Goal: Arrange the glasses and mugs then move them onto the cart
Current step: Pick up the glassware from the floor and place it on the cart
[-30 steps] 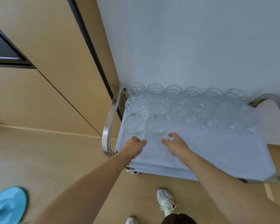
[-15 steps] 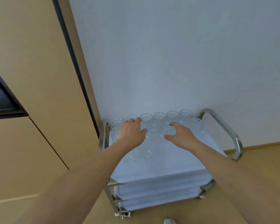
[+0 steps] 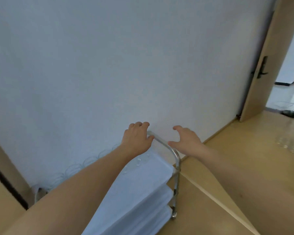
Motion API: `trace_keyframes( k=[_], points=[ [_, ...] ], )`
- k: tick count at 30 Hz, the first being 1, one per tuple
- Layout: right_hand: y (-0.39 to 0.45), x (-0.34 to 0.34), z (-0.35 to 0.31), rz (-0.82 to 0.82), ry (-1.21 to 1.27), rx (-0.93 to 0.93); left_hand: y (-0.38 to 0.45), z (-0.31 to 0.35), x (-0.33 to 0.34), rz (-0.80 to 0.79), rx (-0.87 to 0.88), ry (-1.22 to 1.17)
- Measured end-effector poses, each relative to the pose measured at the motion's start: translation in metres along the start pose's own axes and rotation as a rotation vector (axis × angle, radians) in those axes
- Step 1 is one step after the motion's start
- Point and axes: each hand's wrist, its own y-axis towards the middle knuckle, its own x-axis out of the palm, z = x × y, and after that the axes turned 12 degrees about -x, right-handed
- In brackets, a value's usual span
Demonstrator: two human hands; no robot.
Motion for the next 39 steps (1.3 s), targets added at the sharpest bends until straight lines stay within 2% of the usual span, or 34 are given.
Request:
trace_keyframes(
  k=[8, 13, 20, 28, 39],
  points=[
    [-0.044, -0.076, 0.124, 0.129, -0.002, 0.193, 0.036, 0.151, 0.05, -0.095, 0.214, -0.016],
    [-0.063, -0.114, 0.2, 0.159, 0.059, 0.271, 0.058, 0.24, 0.09, -0.149, 0.288, -0.01],
    [-0.089, -0.173, 0.307, 0.172, -0.045, 0.392, 0.085, 0.359, 0.151, -0.223, 0.362, -0.026],
    [-0.094, -0.197, 0.401, 0.176, -0.045, 0.551, 0.12, 0.453, 0.211, -0.323, 0.458, 0.001],
    [-0.045, -0.23, 0.531, 0.291, -0.009, 0.757, 0.237, 0.568, 0.302, -0.401, 0.673, -0.015]
  ],
)
